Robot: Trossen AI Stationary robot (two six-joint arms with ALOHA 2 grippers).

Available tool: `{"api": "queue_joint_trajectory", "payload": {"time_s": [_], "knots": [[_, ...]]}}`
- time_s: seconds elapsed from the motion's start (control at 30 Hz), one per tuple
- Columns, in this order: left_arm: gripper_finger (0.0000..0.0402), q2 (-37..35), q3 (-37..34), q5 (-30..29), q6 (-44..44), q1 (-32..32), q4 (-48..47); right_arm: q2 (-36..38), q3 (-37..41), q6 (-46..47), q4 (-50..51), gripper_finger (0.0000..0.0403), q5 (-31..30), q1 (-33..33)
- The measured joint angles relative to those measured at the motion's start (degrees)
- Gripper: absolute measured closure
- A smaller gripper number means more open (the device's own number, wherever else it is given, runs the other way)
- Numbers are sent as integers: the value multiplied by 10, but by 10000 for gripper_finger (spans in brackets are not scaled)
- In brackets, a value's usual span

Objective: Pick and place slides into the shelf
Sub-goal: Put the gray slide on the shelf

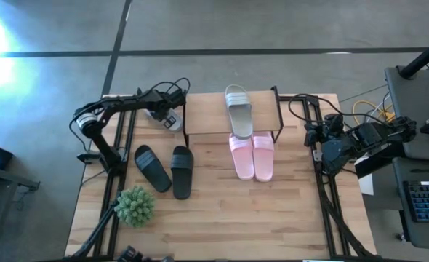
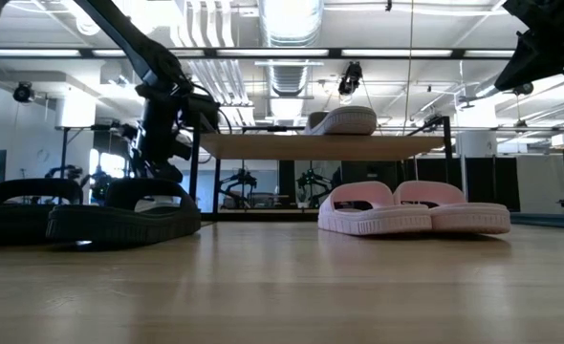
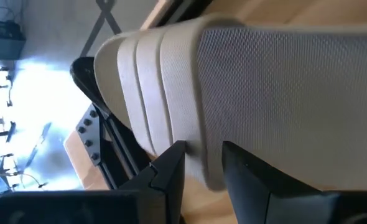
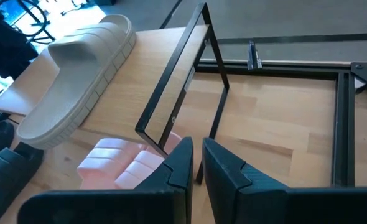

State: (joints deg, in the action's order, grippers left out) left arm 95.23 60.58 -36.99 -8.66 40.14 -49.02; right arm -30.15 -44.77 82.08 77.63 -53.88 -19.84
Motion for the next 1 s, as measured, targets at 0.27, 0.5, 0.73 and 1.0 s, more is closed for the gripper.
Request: {"api": "queue_joint_trajectory", "payload": {"time_s": [0.27,0.5,0.73,1.0], "knots": [[309,10,0,-85,0,0,17,0,0,0,0,374,-2,0],[309,17,-2,-80,19,3,55,0,0,0,0,374,-2,0],[309,28,-6,-81,33,14,73,0,0,4,1,374,-2,0],[309,28,-15,-88,61,38,78,0,0,19,1,374,-2,0]]}}
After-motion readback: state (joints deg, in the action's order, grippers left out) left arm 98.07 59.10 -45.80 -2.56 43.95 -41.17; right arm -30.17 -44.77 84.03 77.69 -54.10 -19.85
